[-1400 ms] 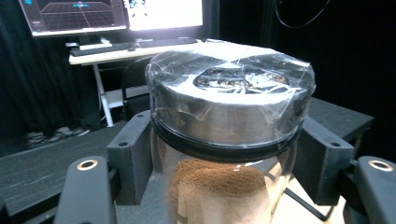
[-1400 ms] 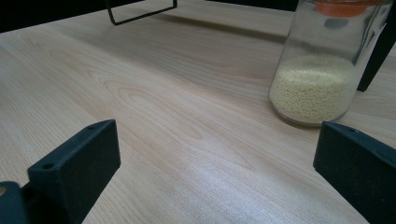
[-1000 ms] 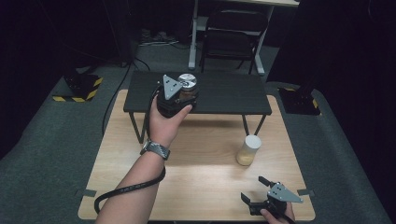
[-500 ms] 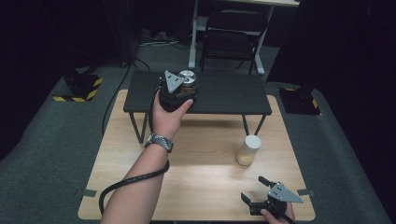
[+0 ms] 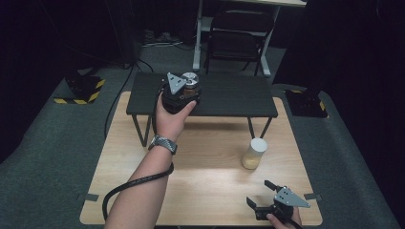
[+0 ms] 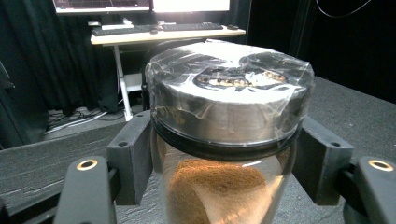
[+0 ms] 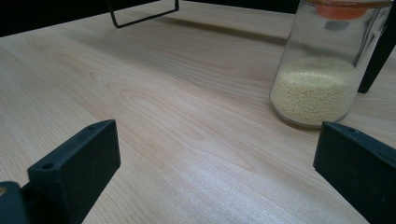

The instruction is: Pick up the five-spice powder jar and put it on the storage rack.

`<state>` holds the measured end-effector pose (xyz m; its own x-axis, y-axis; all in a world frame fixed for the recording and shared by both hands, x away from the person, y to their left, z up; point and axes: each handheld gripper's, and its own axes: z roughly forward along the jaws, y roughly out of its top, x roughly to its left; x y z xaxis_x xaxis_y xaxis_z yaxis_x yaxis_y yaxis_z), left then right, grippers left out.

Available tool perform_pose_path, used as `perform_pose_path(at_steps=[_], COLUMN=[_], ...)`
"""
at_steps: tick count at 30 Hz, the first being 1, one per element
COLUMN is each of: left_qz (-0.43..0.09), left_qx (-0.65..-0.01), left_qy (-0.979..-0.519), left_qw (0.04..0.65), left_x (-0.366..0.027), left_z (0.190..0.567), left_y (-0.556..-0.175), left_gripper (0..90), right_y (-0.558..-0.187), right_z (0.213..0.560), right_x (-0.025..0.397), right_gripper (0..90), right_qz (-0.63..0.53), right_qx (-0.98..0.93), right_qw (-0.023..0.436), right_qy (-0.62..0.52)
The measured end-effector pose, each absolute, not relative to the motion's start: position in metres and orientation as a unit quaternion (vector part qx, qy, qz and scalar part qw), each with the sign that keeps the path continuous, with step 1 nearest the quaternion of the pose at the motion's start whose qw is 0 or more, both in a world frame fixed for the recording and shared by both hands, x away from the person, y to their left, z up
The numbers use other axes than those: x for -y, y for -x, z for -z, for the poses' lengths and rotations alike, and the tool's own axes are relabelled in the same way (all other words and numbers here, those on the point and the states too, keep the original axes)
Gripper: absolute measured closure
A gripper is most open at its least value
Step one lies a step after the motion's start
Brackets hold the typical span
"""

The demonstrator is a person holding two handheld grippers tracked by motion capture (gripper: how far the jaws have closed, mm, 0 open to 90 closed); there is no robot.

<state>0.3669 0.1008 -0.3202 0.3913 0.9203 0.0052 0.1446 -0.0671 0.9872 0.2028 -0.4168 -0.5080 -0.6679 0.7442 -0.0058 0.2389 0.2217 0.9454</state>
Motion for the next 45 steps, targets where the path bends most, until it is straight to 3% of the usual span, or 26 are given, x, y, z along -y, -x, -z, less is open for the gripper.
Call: perform_pose_path(at_steps=[26,41,45], left_qz=[-0.357,-0.354,-0.354], left_qx=[-0.425,-0.437,-0.431], left_qy=[-0.627,-0.617,-0.618], left_qw=[0.547,0.551,0.554], left_x=[-0.1,-0.099,-0.1036], left_z=[0.3249,0.3236,0.3251], left_y=[-0.3676,-0.3634,-0.3589], left_gripper=[30.0,1.2,0.5], right_y=[-0.2027,-0.2035,-0.2035], right_z=[0.5084,0.5087,0.5086], right_x=[0.4173,0.4184,0.4183], right_gripper=[0.1,0.0,0.0], right_qz=[-0.531,-0.533,-0.532], right_qx=[-0.743,-0.743,-0.743], right_qw=[0.238,0.236,0.236], right_qy=[-0.331,-0.33,-0.329])
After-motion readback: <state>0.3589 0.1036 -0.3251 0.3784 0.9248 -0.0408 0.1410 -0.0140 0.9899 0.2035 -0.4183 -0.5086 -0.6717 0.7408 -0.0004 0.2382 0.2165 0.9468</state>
